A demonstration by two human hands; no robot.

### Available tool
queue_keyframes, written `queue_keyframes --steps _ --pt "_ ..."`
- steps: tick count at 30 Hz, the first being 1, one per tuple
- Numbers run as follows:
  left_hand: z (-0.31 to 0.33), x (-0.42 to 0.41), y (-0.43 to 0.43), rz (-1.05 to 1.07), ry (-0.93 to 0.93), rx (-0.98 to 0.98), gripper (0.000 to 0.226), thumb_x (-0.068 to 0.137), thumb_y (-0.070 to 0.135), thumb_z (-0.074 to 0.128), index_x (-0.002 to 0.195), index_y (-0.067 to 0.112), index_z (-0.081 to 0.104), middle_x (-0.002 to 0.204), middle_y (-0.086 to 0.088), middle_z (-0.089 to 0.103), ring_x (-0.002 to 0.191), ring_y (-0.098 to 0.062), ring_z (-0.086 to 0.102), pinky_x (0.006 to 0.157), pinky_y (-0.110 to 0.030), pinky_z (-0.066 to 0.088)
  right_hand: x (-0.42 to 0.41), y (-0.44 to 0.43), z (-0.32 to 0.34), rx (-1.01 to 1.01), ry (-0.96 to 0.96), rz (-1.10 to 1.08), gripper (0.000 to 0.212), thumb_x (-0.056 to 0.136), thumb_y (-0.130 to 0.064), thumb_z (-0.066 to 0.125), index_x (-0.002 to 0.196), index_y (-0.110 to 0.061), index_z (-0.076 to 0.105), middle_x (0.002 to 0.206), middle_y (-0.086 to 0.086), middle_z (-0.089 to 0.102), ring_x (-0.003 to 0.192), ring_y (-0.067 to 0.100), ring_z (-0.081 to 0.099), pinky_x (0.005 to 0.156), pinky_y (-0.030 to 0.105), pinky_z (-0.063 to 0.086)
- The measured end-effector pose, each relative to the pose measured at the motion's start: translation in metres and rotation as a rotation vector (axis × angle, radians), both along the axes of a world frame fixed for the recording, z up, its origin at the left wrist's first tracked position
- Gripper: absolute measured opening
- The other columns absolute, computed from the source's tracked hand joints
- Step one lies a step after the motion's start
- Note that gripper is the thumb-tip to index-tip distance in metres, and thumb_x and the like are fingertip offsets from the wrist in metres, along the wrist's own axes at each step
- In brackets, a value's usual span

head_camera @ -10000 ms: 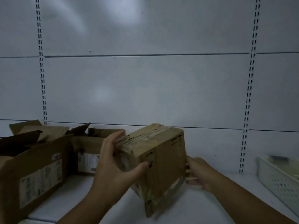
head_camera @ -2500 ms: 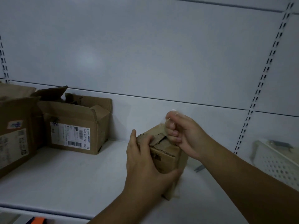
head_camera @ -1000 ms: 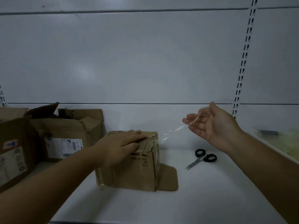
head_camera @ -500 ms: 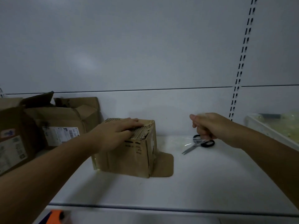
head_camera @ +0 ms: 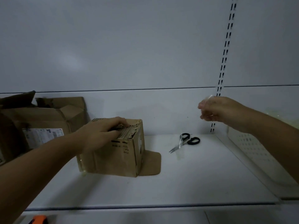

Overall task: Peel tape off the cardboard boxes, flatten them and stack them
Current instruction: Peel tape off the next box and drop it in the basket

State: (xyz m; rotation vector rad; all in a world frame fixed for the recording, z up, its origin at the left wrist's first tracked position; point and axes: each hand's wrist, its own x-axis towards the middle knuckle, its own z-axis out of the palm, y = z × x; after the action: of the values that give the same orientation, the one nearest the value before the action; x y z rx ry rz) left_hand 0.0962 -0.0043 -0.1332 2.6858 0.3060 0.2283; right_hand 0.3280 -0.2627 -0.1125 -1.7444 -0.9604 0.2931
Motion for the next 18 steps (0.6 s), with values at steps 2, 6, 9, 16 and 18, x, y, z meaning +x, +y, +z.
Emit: queue_keyframes --steps 2,6,9,16,18 --pt "0.005 0.001 0.0 -0.003 0.023 -0.012 0.023 0.097 0.032 0.044 0.112 0.047 0.052 0.131 0.02 0.044 0.123 -0.004 0.04 0.106 -0.034 0.033 -0.001 -0.006 0.008 0.13 0.18 0.056 0.032 0.075 -0.037 0.057 0.087 -0.007 0.058 0.081 0.007 0.059 0.079 0.02 0.063 0.076 0.03 0.052" --pt "0.028 0.01 -0.031 -0.006 -0.339 0.038 0.034 0.091 0.015 0.055 0.112 0.042 0.054 0.132 0.02 0.047 0.122 0.0 0.042 0.105 -0.026 0.035 -0.01 -0.009 0.026 0.323 0.409 0.181 0.036 0.08 -0.041 0.052 0.089 -0.007 0.059 0.074 0.01 0.062 0.076 0.025 0.066 0.066 0.029 0.056" --pt "0.035 0.034 -0.076 -0.07 -0.433 -0.114 0.047 0.085 0.027 0.064 0.126 0.04 0.047 0.128 0.018 0.048 0.116 -0.004 0.049 0.098 -0.025 0.043 -0.022 -0.008 0.039 0.438 0.515 0.23 0.038 0.081 -0.042 0.049 0.087 -0.006 0.059 0.071 0.012 0.064 0.071 0.028 0.067 0.063 0.03 0.056" --pt "0.026 0.1 -0.129 -0.172 -0.358 -0.595 0.024 0.09 0.01 0.059 0.112 0.018 0.061 0.085 0.003 0.071 0.056 -0.015 0.066 0.04 -0.024 0.047 -0.034 -0.036 0.052 0.473 0.457 0.254 0.034 0.087 -0.037 0.043 0.075 -0.01 0.06 0.093 0.018 0.071 0.09 0.031 0.07 0.073 0.035 0.06" --pt "0.027 0.107 -0.135 -0.194 -0.412 -0.69 0.02 0.092 0.006 0.053 0.099 0.017 0.068 0.07 0.005 0.07 0.047 -0.011 0.059 0.035 -0.019 0.038 -0.027 -0.055 0.05 0.421 0.369 0.168 0.029 0.088 -0.034 0.044 0.085 -0.009 0.058 0.109 0.018 0.07 0.103 0.031 0.067 0.083 0.037 0.056"
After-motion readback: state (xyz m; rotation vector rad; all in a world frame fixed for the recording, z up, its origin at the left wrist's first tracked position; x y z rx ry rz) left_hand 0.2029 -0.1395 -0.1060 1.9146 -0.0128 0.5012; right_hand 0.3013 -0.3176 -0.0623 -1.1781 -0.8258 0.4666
